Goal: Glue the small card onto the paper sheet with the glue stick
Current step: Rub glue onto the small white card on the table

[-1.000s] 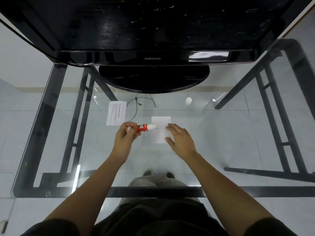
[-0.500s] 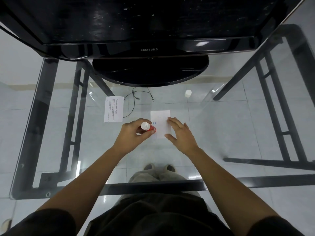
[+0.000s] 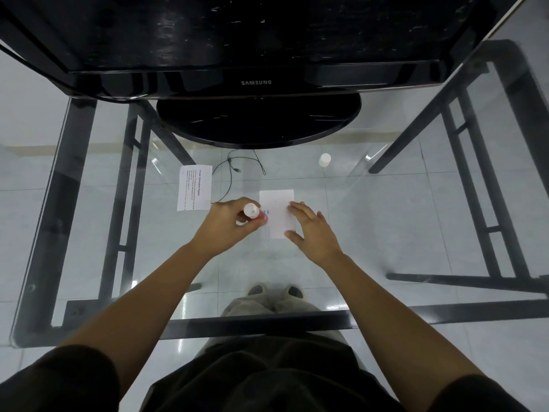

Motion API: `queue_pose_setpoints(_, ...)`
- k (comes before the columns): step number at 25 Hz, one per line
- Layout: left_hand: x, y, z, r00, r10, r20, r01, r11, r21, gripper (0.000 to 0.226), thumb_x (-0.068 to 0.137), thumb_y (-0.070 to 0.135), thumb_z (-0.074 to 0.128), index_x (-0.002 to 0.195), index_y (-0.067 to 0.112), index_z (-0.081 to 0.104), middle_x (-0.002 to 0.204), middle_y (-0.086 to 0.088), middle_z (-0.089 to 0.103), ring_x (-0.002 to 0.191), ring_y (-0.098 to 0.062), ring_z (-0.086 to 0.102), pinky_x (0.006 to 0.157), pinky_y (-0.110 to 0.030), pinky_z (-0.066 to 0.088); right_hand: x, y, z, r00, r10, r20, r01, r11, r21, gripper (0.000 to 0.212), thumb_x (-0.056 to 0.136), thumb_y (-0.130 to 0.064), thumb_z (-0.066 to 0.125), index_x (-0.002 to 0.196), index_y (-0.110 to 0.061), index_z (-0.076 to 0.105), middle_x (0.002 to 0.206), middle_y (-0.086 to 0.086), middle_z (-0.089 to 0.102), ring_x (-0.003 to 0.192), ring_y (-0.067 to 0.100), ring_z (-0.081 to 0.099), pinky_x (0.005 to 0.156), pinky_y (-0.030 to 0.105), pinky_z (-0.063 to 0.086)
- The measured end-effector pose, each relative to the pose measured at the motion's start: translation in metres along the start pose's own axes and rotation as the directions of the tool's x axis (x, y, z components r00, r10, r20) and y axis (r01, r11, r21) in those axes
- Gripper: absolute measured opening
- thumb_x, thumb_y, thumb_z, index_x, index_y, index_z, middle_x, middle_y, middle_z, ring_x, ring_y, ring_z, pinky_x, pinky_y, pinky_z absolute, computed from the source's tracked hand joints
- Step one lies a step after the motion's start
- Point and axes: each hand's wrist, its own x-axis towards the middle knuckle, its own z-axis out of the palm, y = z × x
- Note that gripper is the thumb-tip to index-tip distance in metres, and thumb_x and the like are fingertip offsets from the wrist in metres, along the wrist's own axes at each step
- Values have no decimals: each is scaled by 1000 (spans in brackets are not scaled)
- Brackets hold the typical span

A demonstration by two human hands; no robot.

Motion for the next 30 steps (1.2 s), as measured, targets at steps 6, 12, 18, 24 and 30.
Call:
queue_pose_setpoints(6,5,1,3,995,28,97,-32,999,40,25,80,29,70,101,16,65,95,0,71,80,-11,64,75,-23,53,0,0,0,1000,-6,-15,6,1000,0,57,92,-30,55,141,-18,29,152,2,29,137,22,31,115,39,12)
queue_pose_setpoints(12,6,2,8,984,39,173,-40,999,5,26,77,34,72,98,19,67,93,4,71,78,-5,63,74,-11,50,0,1,1,1000,-16,-18,16,1000,-12,58,92,-32,54,141,-17,29,151,3,30,137,22,31,115,39,13)
queue_pose_setpoints(18,27,0,-2,1000,-3,11,2,997,76,23,81,30,69,98,15,64,88,-1,70,77,-11,64,69,-23,52,-1,4,0,999,-38,9,38,998,-50,58,94,-33,49,144,-18,25,153,1,25,140,19,24,116,38,11)
queue_pose_setpoints(24,15,8,10,977,66,203,-74,997,32,23,79,32,71,97,19,66,92,3,71,80,-10,65,74,-14,51,-1,1,-2,1000,-28,8,28,999,-37,58,93,-35,50,143,-18,26,153,2,27,140,20,26,116,39,12)
queue_pose_setpoints(30,45,5,-5,999,38,34,-42,989,143,19,84,29,66,96,15,63,85,-1,70,75,-13,62,64,-13,46,-1,3,-2,999,-43,17,44,998,-52,57,94,-34,49,144,-17,25,154,0,25,141,17,22,116,39,11)
